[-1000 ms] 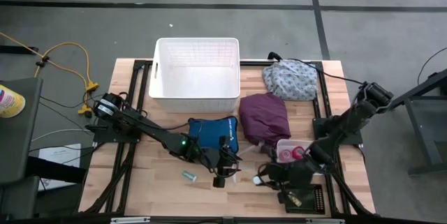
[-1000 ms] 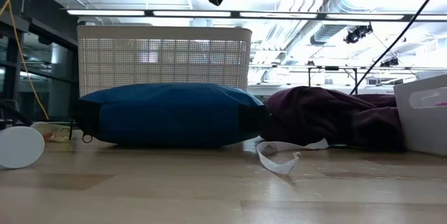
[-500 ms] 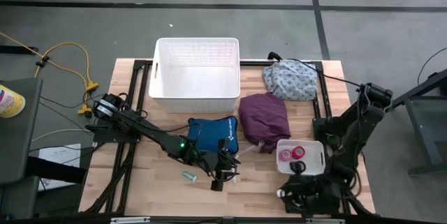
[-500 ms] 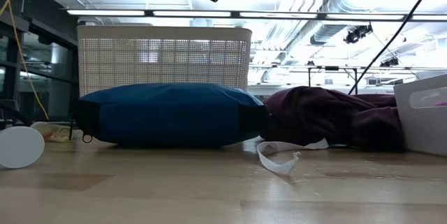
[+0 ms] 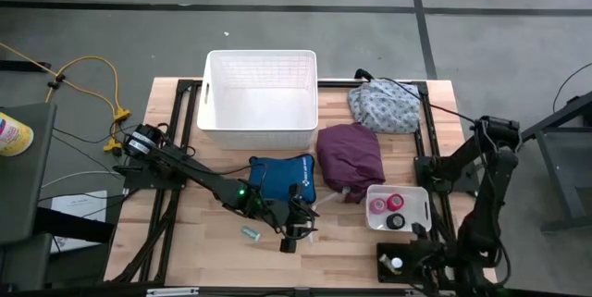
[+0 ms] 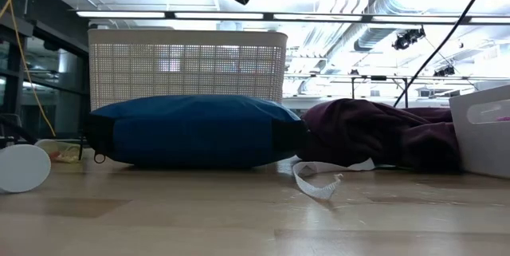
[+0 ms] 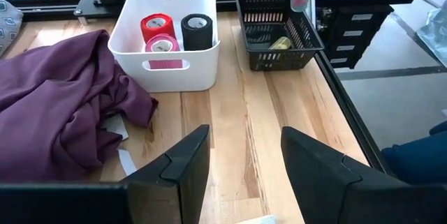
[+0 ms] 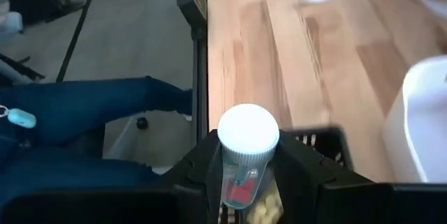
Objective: Pick & Place Medicine items
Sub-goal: Put the bottom blue pill bottle into the black bin
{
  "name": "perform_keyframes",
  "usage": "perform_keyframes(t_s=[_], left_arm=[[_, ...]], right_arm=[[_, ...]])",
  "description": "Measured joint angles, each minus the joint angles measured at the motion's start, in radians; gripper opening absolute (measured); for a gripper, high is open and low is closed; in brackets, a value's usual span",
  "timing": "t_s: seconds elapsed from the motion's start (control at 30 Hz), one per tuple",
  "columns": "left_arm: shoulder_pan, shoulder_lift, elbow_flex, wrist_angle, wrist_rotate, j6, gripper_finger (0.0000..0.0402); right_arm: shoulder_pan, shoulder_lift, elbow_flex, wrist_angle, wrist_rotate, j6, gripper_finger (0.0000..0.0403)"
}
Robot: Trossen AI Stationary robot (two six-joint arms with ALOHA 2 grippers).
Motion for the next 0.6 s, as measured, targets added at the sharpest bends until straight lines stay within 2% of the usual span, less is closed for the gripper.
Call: perform_keyframes(t_s=[0.4, 0.6], left_arm=[[0.0, 0.0, 0.0, 0.001, -0.002, -0.026, 0.017], [0.0, 0.0, 0.0, 0.005, -0.003, -0.028, 0.017]], right_arm=[[0.069, 0.18, 0.002, -0.071, 0.017, 0.247, 0.0098], [0.065, 0.208, 0.003, -0.135, -0.005, 0.297, 0.0098]])
